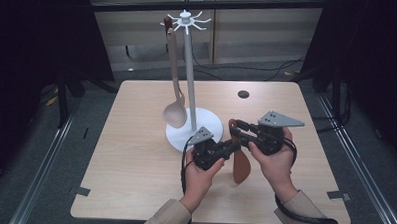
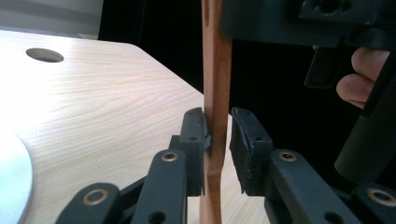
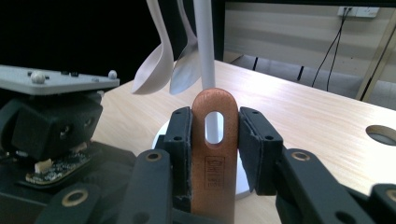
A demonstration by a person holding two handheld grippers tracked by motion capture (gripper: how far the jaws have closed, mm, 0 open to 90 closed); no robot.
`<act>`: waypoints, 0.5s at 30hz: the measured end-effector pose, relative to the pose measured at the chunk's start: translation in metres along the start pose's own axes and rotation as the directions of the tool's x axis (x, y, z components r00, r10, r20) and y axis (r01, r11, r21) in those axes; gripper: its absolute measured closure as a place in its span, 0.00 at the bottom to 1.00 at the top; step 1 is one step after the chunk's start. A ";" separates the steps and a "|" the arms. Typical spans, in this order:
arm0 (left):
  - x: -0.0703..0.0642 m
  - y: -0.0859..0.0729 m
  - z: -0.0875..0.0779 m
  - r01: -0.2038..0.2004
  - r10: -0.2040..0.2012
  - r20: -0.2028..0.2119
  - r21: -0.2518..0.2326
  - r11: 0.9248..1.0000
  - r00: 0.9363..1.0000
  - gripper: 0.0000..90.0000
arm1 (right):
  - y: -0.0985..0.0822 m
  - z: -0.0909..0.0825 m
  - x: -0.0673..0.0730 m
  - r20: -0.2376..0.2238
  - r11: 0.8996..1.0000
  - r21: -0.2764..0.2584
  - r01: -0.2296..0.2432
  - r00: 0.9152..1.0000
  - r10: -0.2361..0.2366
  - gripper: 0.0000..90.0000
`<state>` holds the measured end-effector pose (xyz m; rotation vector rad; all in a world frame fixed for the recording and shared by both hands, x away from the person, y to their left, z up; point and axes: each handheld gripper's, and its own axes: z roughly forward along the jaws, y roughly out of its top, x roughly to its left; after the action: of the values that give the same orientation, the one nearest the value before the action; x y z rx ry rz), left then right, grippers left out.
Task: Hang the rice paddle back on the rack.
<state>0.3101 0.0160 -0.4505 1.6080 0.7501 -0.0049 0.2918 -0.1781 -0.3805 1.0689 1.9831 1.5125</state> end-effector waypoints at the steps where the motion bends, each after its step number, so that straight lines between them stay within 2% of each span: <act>1: 0.000 0.000 0.000 0.002 -0.002 -0.001 -0.004 1.000 1.000 0.85 | 0.000 -0.001 0.000 0.003 1.000 0.003 -0.003 1.000 0.003 0.74; 4: 0.001 0.000 0.000 0.004 -0.004 -0.005 -0.010 1.000 1.000 0.89 | 0.001 -0.002 -0.002 0.003 1.000 -0.004 -0.008 1.000 0.008 0.74; 6: 0.000 0.002 0.000 -0.010 0.010 -0.007 -0.004 1.000 1.000 0.89 | 0.001 -0.002 -0.002 0.002 1.000 -0.011 -0.015 1.000 0.015 0.74; 10: -0.001 0.006 -0.001 -0.016 0.016 0.024 -0.007 1.000 1.000 0.92 | 0.002 -0.003 -0.002 0.008 0.999 -0.027 -0.026 1.000 0.027 0.74; 15: 0.000 0.009 -0.002 -0.016 0.016 0.033 -0.002 1.000 0.999 0.92 | 0.003 -0.005 -0.003 0.001 0.998 -0.045 -0.044 0.999 0.044 0.74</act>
<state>0.3130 0.0181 -0.4419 1.6086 0.7116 -0.0194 0.2910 -0.1829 -0.3763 1.1023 1.9260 1.5708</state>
